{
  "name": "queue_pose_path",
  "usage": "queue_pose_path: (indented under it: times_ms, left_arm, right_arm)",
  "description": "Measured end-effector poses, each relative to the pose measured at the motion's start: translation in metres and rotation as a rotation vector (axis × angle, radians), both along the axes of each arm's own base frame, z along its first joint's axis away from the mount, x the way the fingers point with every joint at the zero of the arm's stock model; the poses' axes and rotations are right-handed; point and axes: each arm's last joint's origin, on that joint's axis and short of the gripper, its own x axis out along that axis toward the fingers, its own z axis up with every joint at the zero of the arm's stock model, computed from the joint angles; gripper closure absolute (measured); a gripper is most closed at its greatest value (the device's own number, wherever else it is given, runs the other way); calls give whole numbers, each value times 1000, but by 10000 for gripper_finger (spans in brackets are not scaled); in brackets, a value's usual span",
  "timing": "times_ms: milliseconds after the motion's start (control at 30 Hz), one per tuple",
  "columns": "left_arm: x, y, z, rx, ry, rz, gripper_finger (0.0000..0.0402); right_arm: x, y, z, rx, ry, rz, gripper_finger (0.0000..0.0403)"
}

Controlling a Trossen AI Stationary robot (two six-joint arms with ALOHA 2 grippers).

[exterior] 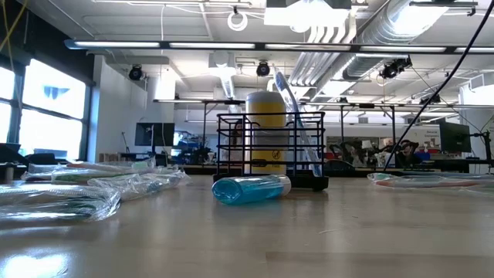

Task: Pick & Place toothbrushing station
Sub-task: Put the right blue mouthwash into the wire organizer

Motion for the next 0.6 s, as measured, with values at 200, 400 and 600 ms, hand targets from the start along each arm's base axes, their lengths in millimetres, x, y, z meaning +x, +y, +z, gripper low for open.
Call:
queue_pose_path:
  times_ms: [200,400,600]
  left_arm:
    - [2,0,-3,15,19,26,314]
    - [2,0,-2,14,17,26,314]
    - [-1,2,0,18,26,27,314]
  right_arm:
    - [3,-2,-5,10,37,-66,207]
    - [2,-3,-4,26,37,-97,195]
    - [-4,7,-5,50,59,-176,195]
